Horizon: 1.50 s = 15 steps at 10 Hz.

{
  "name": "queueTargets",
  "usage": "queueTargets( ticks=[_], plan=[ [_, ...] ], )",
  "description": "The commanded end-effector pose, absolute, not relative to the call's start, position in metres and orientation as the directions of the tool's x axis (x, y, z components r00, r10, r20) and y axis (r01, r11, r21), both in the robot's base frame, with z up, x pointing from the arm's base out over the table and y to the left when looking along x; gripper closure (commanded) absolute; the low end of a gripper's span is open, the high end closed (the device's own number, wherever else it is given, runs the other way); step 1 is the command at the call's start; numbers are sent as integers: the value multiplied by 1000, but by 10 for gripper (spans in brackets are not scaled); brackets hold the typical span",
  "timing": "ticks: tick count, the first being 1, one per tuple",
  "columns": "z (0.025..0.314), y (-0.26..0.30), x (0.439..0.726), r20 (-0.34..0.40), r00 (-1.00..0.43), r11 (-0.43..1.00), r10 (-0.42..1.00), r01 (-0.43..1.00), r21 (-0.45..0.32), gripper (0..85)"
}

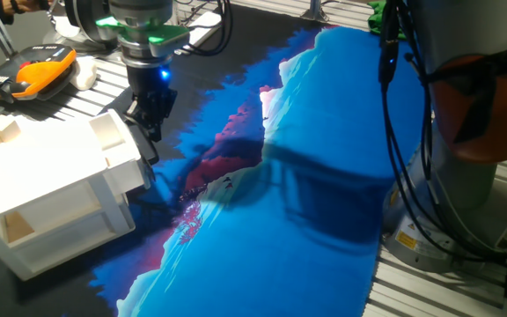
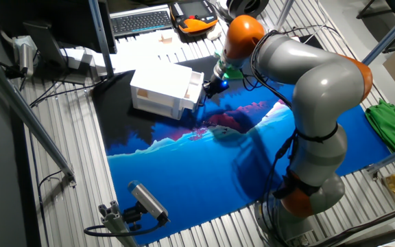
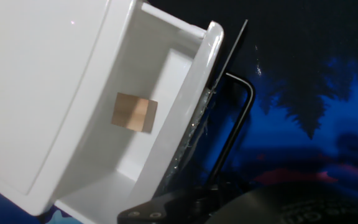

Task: Use the gripper to push and close the drawer

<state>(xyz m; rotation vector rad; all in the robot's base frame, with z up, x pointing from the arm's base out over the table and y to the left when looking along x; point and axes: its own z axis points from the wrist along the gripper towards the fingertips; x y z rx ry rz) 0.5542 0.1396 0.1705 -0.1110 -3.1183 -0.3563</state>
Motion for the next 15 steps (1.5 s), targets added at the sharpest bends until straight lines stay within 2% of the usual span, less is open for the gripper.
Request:
queueTargets(
  ticks=[1,15],
  plan=[
    [171,141,555,10,-998,972,70,70,225,850],
    [174,183,573,33,-992,967,120,125,222,850]
  ],
)
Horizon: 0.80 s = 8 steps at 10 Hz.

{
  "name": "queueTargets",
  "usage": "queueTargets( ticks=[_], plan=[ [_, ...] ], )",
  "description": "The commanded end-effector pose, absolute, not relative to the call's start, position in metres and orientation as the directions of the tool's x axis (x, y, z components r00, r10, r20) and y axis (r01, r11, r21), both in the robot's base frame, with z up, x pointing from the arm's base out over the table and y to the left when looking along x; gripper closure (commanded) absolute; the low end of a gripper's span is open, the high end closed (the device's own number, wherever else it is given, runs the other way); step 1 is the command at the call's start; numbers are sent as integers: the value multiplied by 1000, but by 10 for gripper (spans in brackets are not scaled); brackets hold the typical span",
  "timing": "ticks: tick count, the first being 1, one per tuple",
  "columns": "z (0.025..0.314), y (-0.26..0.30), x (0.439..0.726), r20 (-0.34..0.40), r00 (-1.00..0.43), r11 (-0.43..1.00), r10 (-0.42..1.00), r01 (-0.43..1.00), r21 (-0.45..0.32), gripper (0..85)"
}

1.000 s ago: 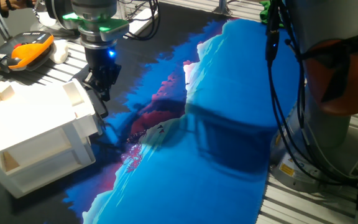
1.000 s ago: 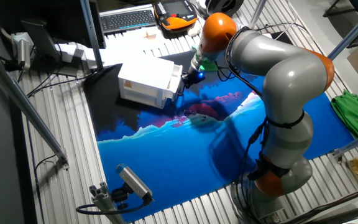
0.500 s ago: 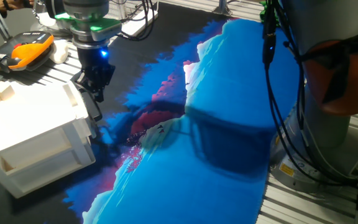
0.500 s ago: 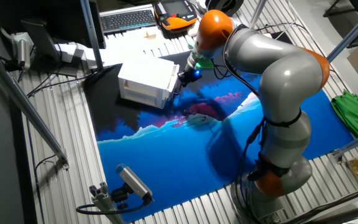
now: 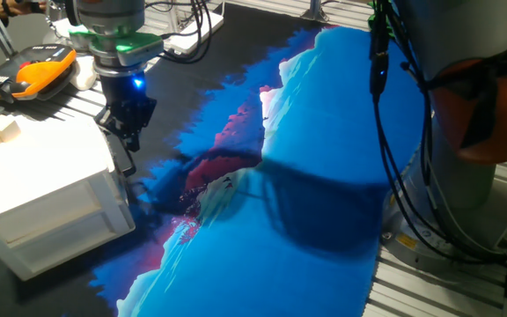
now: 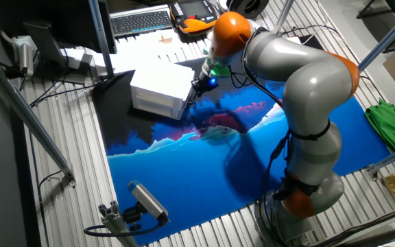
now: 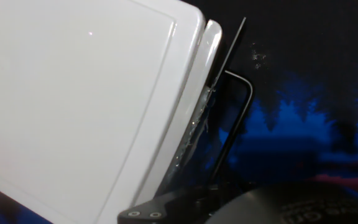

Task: Use the gripper to push and close the drawer

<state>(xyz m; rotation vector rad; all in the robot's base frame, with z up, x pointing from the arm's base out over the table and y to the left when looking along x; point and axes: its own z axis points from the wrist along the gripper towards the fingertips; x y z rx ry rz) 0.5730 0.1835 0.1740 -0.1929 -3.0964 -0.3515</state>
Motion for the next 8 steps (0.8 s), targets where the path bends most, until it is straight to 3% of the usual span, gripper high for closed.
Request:
queueTargets(
  ticks=[1,8],
  plan=[
    [175,185,574,35,-992,967,123,128,221,850],
    [180,209,573,46,-987,965,155,161,209,850]
  ],
)
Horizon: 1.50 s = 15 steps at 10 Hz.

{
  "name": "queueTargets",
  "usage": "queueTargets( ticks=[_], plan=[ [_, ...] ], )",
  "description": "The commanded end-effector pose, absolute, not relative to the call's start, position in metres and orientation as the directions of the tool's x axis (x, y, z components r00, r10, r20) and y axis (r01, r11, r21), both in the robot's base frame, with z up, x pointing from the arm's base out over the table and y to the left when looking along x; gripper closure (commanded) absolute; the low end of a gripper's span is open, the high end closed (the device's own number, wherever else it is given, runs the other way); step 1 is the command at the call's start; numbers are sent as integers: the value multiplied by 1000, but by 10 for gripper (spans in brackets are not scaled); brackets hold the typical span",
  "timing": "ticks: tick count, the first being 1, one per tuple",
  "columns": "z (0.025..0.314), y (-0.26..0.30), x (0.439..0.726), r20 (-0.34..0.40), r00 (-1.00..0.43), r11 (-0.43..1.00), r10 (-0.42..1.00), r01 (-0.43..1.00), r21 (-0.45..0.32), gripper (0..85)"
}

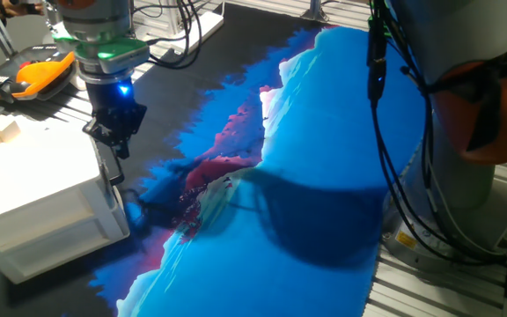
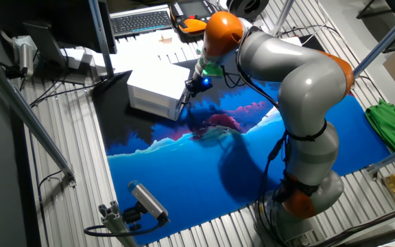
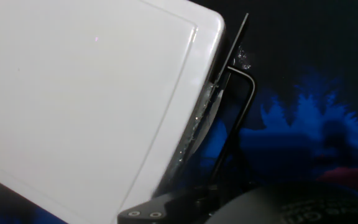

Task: Use the gripper to push and close the drawer

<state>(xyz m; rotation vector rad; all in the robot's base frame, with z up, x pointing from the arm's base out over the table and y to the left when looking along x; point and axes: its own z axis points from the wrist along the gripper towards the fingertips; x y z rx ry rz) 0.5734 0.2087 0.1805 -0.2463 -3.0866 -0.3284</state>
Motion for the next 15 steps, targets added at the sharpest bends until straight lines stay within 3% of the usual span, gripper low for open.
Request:
queueTargets(
  ticks=[1,7,9,15],
  plan=[
    [180,207,573,41,-988,967,149,154,204,850],
    [190,196,575,40,-991,974,126,132,185,850],
    [198,197,575,31,-994,989,103,106,98,850],
    [216,182,572,58,-997,997,51,55,58,850]
  ],
)
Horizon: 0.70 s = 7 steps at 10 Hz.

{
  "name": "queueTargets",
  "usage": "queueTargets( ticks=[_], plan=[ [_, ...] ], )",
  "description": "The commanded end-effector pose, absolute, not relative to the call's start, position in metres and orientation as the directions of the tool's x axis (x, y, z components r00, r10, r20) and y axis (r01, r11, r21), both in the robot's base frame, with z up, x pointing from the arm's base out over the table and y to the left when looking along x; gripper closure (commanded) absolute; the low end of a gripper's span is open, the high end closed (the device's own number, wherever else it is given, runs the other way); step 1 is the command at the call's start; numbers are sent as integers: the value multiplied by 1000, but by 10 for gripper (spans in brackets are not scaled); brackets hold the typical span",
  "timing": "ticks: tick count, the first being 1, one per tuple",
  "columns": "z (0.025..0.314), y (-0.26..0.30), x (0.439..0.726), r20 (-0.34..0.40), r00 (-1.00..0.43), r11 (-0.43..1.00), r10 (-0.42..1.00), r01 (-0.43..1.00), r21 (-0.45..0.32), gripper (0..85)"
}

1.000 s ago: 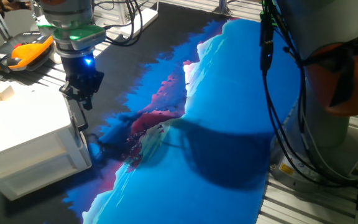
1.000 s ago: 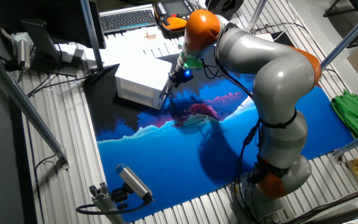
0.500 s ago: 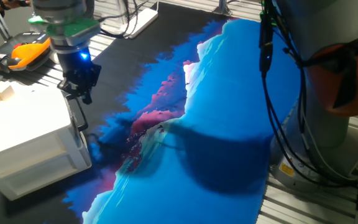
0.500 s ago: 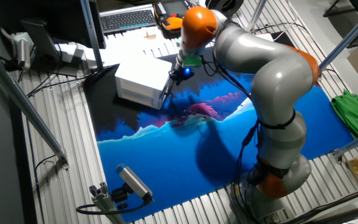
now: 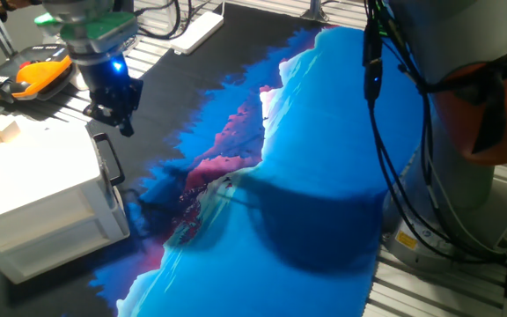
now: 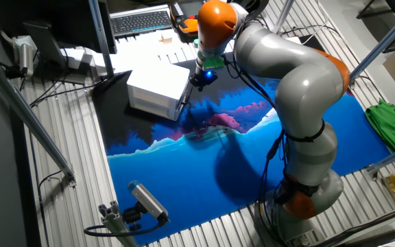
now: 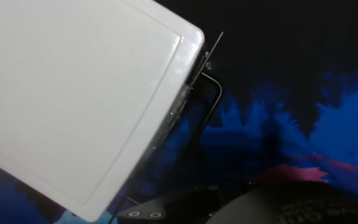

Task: Use the gripper to push and close the drawer

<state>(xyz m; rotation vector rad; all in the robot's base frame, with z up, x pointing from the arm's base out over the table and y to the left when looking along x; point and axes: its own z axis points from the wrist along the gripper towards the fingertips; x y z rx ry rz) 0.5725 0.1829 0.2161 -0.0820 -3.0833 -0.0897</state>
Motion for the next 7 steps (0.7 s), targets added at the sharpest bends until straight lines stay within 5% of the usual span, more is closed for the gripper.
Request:
queueTargets(
  ticks=[1,7],
  plan=[
    [216,183,572,57,-997,997,51,54,52,850],
    [214,183,572,26,-999,999,47,47,-14,850]
  ],
)
